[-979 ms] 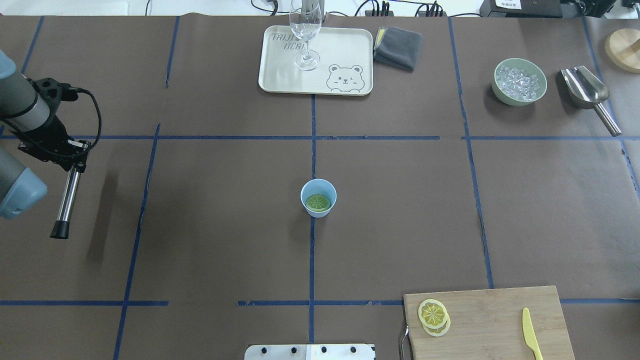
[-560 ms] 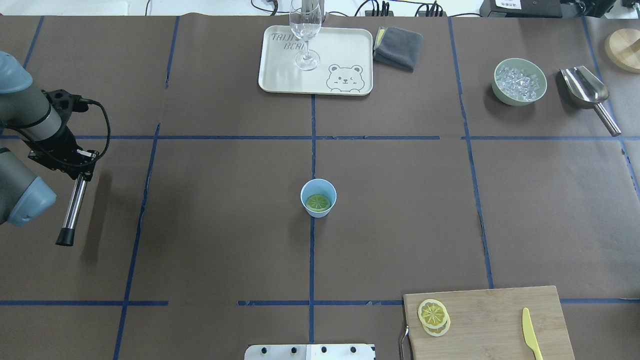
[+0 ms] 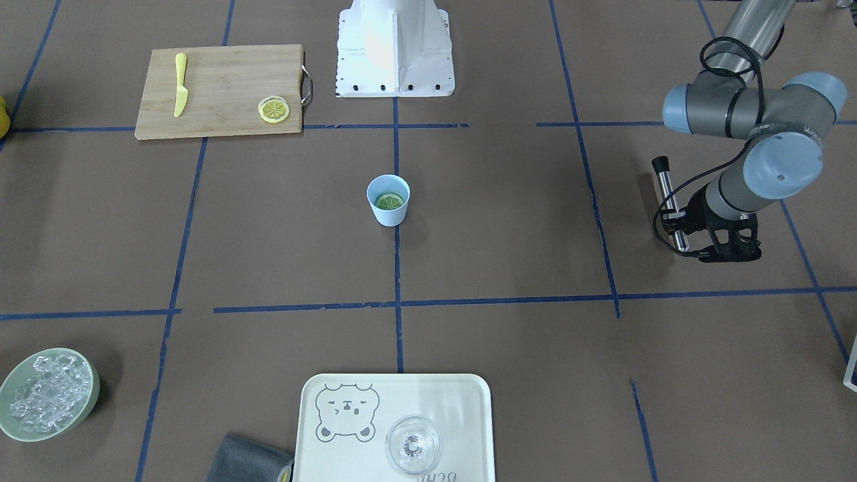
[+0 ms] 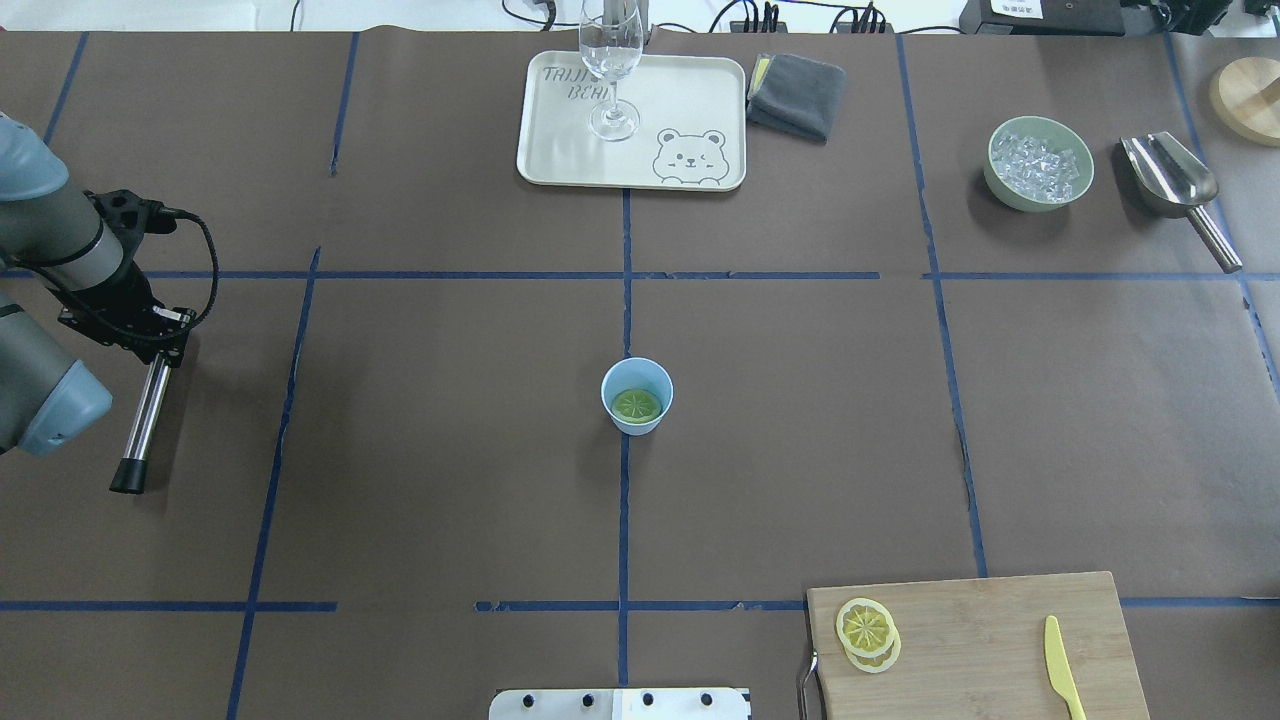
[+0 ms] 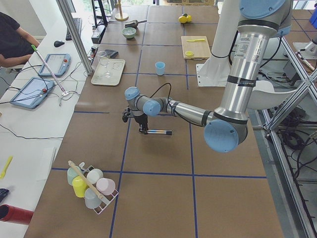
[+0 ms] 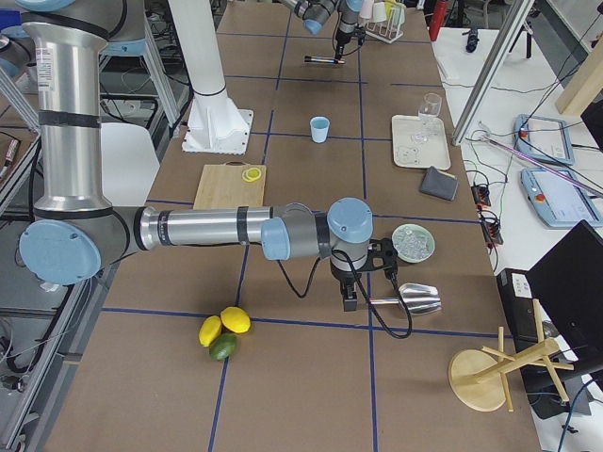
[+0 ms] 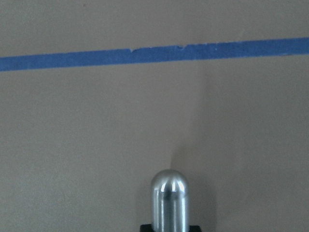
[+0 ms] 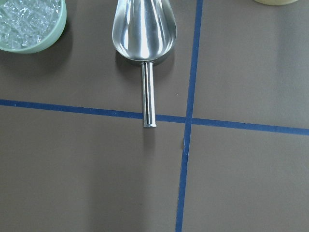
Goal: Squeeze lemon into cup
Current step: 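Lower the muddler to the table near its starting spot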
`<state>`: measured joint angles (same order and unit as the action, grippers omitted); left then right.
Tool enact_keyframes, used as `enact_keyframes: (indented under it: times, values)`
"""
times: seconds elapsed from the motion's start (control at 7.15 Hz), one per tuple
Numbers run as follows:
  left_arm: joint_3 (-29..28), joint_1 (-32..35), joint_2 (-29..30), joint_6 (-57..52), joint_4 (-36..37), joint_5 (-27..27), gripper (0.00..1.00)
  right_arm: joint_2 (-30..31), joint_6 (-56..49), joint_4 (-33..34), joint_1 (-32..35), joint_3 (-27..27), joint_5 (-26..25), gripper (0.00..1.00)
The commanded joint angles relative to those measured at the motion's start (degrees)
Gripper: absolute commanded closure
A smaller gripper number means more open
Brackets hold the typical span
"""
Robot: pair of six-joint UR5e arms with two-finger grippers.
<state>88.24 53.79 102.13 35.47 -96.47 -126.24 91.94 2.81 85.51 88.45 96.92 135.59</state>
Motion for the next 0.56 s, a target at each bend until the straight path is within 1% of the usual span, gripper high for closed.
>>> enact_keyframes:
  times: [0.0,0.28,0.42]
  values:
    - [0.3,0.0,-0.4,0.1,-0.2,0.1,0.0,0.1,0.0,0.0,0.0,0.1,-0.1,0.0]
    - [1.4,0.2,-0.1,-0.1,-0.1,0.2,0.0,0.1,0.0,0.0,0.0,0.1,-0.1,0.0]
    - [3.4,1.3,-0.1,-0.1,0.1,0.2,0.0,0.1,0.0,0.0,0.0,0.1,0.0,0.0]
